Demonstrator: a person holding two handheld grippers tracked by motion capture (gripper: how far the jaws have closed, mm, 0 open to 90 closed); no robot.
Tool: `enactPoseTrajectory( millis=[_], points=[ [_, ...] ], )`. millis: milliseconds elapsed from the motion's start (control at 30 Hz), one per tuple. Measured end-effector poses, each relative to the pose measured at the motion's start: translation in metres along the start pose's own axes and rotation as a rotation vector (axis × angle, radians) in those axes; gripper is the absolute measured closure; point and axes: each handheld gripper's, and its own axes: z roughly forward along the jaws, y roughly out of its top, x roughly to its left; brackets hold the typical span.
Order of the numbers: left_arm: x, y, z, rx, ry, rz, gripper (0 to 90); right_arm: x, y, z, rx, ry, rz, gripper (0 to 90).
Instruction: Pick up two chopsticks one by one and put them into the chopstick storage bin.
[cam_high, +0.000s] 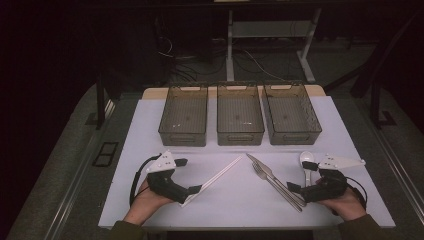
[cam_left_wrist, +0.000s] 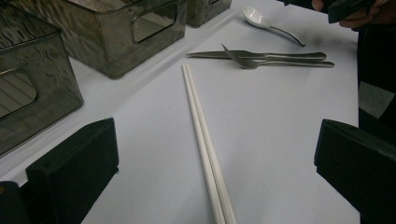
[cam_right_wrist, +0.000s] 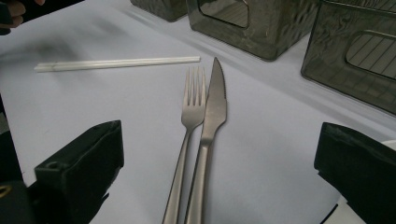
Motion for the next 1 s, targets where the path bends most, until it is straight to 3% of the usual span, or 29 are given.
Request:
enactPoseTrajectory(
  millis=[733,1000],
  points=[
    [0.001,0.006,0.002,-0.014,0.014,-0.003,0.0,-0.001,0.0,0.0,-0.012,-0.005,0.013,1.5],
    [0.003,0.013,0.011,-0.019,0.017,-0.002,0.0,-0.002,-0.001,-0.001,-0.018,-0.004,0.017,1.5]
  ],
)
